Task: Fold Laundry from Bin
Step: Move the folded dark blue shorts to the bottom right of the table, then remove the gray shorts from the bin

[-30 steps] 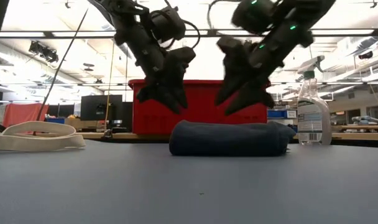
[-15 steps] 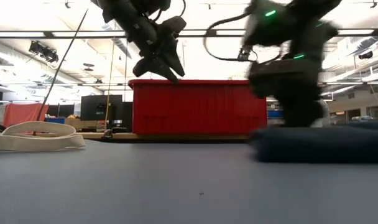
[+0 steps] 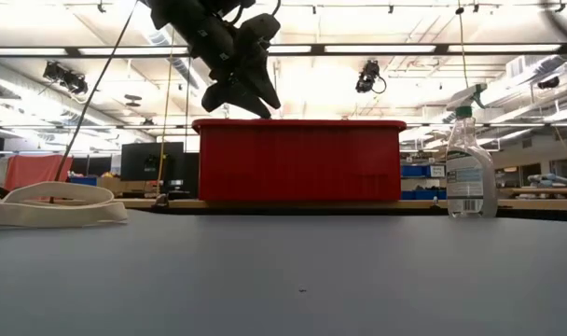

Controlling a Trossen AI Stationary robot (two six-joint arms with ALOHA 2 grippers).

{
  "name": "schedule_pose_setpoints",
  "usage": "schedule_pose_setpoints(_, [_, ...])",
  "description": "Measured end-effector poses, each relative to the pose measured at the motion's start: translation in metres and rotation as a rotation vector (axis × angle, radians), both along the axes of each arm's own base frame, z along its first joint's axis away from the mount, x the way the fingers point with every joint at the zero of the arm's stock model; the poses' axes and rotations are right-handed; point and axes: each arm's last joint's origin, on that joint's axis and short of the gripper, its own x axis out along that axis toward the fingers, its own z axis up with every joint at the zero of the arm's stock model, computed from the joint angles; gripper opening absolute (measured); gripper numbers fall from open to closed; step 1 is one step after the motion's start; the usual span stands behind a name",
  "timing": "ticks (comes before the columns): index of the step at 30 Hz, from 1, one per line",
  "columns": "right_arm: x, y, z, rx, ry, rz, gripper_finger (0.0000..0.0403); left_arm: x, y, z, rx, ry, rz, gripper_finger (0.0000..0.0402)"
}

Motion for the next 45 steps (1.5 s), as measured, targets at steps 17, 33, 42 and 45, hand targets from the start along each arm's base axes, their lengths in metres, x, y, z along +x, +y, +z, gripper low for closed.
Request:
schedule_pose_setpoints(17, [0.055, -0.06, 0.08, -0.192, -0.495, -0.448, 0.0167, -0.017, 0.128, 0.096, 0.352, -0.186, 0.15, 0.0144])
schedule_pose_setpoints(33, [0.095, -0.274, 0.177, -0.829, -0.756, -0.304, 0.0168, -0.033, 0.277, 0.038, 0.297, -0.17, 0.412, 0.0144])
schedule_pose_setpoints(42, [0.078, -0.4, 0.201, -0.978, -0.698, -0.27, 0.0168, -0.045, 0.263, 0.027, 0.073, -0.045, 0.236, 0.0144])
schedule_pose_setpoints(45, [0.078, -0.427, 0.199, -0.961, -0.693, -0.275, 0.0168, -0.054, 0.257, 0.028, -0.002, -0.02, 0.193, 0.0144])
